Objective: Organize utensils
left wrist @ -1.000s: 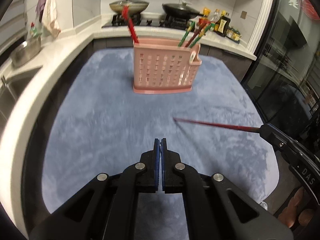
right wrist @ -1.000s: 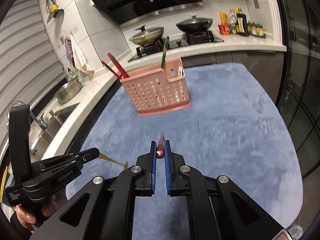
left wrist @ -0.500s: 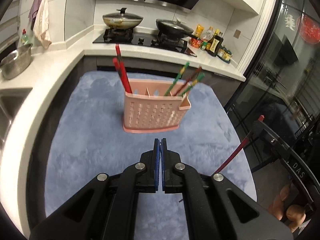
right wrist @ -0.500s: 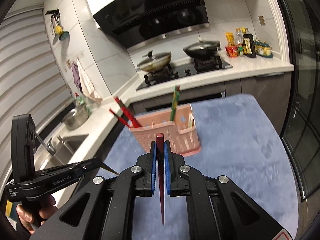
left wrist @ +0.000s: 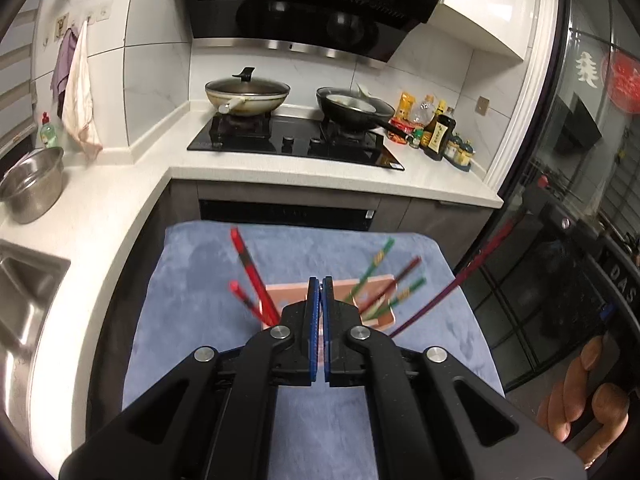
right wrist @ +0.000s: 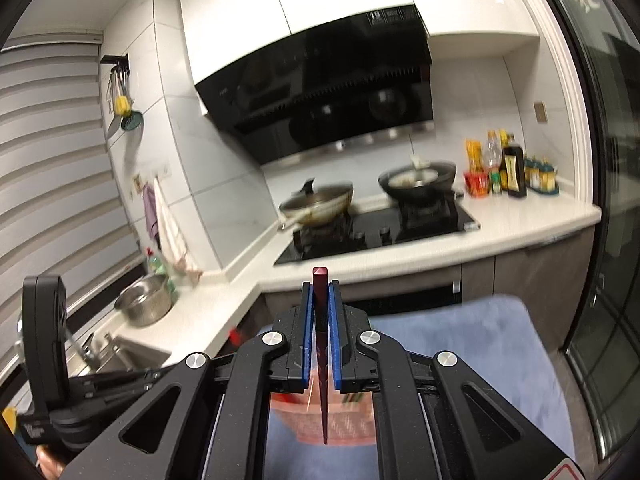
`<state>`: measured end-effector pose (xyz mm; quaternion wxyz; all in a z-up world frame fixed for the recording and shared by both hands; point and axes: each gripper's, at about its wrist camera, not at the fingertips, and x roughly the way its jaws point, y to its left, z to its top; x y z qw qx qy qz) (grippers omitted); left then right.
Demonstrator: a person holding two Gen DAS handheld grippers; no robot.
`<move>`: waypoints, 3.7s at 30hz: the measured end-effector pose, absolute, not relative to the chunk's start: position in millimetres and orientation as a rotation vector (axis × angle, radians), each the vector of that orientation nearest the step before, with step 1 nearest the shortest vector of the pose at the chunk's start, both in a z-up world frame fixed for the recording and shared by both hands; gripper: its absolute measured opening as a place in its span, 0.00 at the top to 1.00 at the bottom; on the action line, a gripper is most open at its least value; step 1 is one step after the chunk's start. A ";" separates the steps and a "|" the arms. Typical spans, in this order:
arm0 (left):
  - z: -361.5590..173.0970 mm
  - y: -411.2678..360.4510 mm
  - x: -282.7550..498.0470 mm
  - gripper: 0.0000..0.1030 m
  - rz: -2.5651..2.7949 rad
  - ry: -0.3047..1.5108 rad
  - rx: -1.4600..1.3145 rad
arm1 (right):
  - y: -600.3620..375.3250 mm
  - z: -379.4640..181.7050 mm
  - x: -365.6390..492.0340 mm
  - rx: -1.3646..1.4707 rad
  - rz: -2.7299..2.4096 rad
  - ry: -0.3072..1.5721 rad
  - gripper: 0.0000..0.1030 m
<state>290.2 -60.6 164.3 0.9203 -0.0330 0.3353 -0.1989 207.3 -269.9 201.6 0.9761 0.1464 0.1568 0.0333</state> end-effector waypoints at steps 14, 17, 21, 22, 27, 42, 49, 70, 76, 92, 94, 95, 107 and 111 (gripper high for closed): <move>107.8 -67.6 344.7 0.99 -0.349 0.808 -0.084 | -268.3 158.0 291.1 0.302 0.037 0.434 0.93; 99.7 -68.1 349.0 0.99 -0.338 0.824 -0.084 | -264.5 144.1 294.2 0.295 0.040 0.468 0.93; 94.9 -69.8 350.5 0.99 -0.331 0.830 -0.078 | -259.8 135.4 296.7 0.279 0.044 0.495 0.93; 94.8 -70.0 349.9 0.99 -0.326 0.828 -0.078 | -258.8 134.5 297.2 0.275 0.044 0.499 0.93; 98.2 -70.6 348.5 0.88 -0.294 0.808 -0.053 | -257.3 133.6 293.8 0.271 0.040 0.503 0.82; 103.4 -62.1 318.3 0.76 -0.219 0.758 -0.001 | -249.8 134.2 263.1 0.234 0.046 0.514 0.74; 97.7 -57.6 296.6 0.76 -0.197 0.763 0.016 | -240.5 116.5 238.2 0.215 0.069 0.572 0.74; 73.6 -47.2 241.4 0.68 -0.163 0.783 0.044 | -217.5 84.2 166.3 0.166 0.032 0.664 0.64; 64.3 -45.2 228.9 0.58 -0.150 0.788 0.045 | -216.6 74.0 154.7 0.149 -0.002 0.685 0.64; 45.5 -43.7 209.2 0.32 -0.127 0.803 0.061 | -221.3 54.1 134.2 0.115 -0.057 0.715 0.45; 43.3 -44.5 207.8 0.31 -0.125 0.805 0.066 | -222.2 52.6 132.3 0.116 -0.060 0.714 0.37; 42.3 -45.1 207.5 0.30 -0.123 0.807 0.069 | -222.5 52.2 131.7 0.116 -0.065 0.712 0.34; 33.0 -43.6 203.0 0.13 -0.088 0.807 0.080 | -234.1 42.5 130.5 0.169 -0.065 0.732 0.16; 29.2 -41.7 204.1 0.10 -0.080 0.819 0.077 | -235.9 38.7 130.5 0.174 -0.068 0.746 0.06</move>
